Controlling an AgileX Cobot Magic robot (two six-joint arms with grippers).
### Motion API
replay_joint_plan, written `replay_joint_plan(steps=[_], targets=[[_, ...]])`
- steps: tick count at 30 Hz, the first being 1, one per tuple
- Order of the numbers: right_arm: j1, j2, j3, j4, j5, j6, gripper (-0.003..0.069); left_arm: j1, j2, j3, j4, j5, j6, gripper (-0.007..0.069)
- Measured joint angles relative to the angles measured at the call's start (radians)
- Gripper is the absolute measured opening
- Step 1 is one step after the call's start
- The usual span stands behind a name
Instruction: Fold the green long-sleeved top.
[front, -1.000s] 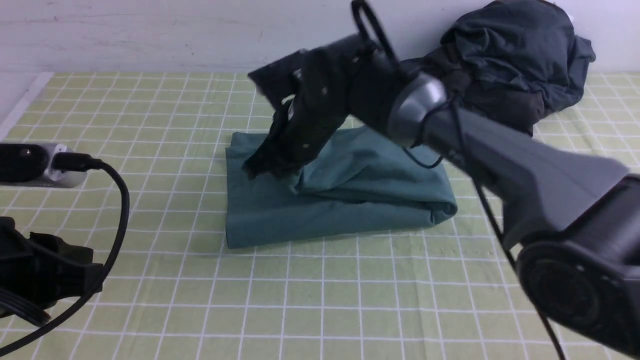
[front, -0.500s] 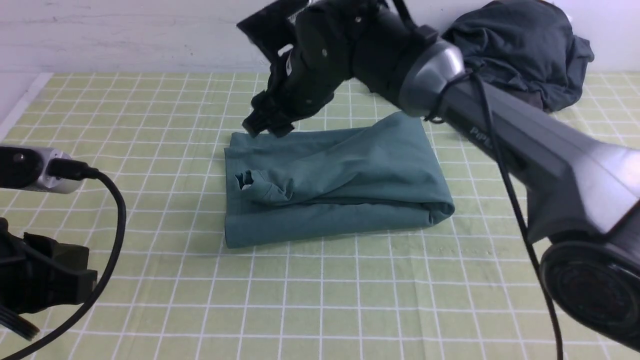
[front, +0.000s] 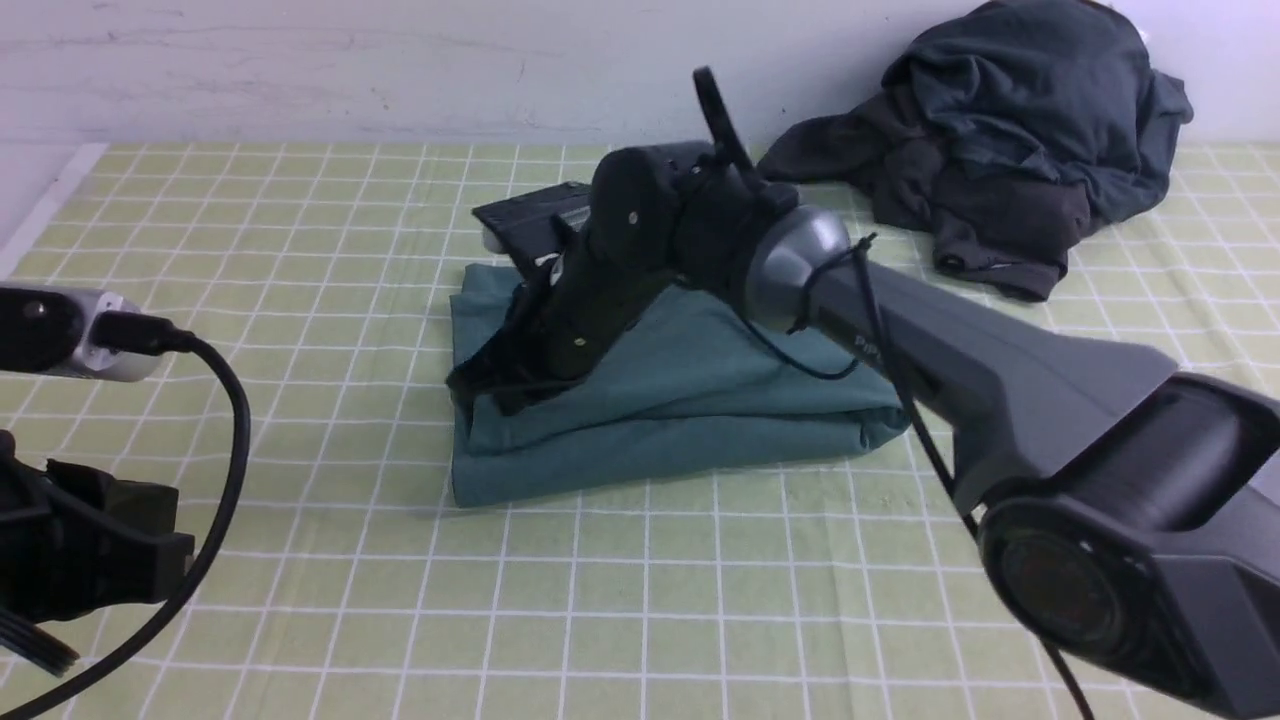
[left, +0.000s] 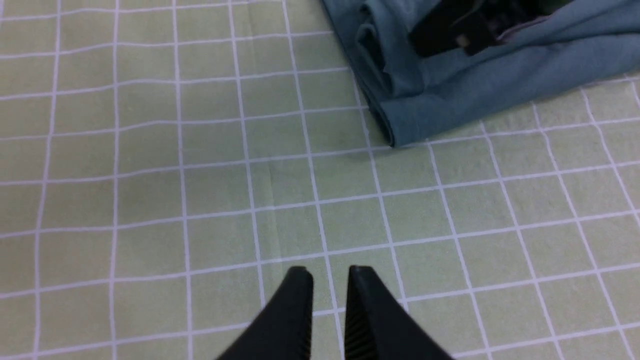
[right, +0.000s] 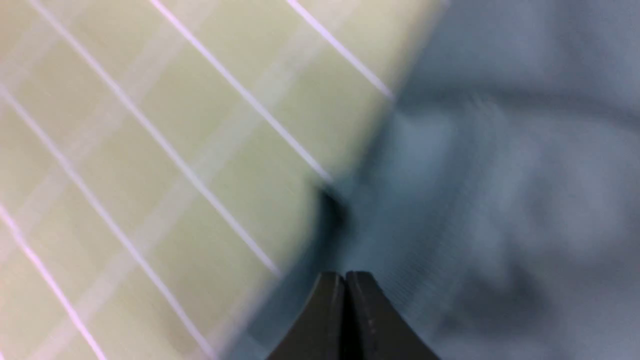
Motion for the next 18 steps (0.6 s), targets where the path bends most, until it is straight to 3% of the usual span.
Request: replay_joint_plan(steps=[4, 8, 13, 14, 16, 18], targets=[[-0.004, -0.004, -0.011, 0.018, -0.028, -0.031, -0.0011, 0.0, 0.0, 0.0, 0.001, 0.0, 0.0, 0.0091], [-0.057, -0.052, -0.03, -0.013, 0.077, -0.034, -0.0011, 0.0, 0.0, 0.0, 0.003, 0.003, 0.0, 0.0091], [-0.208, -0.238, 0.008, -0.122, 0.198, -0.002, 0.0024, 0.0, 0.0, 0.0, 0.001, 0.023, 0.0, 0.0091], [-0.27, -0.311, 0.076, -0.136, 0.202, 0.013, 0.0067, 0.0, 0.0, 0.0, 0.0, 0.023, 0.0, 0.0091], [-0.303, -0.345, 0.126, -0.141, 0.205, 0.025, 0.0098, 0.0, 0.0, 0.0, 0.0, 0.023, 0.0, 0.0091], [-0.369, -0.397, 0.264, -0.147, 0.218, 0.046, 0.0181, 0.0, 0.0, 0.0, -0.001, 0.023, 0.0, 0.0091]])
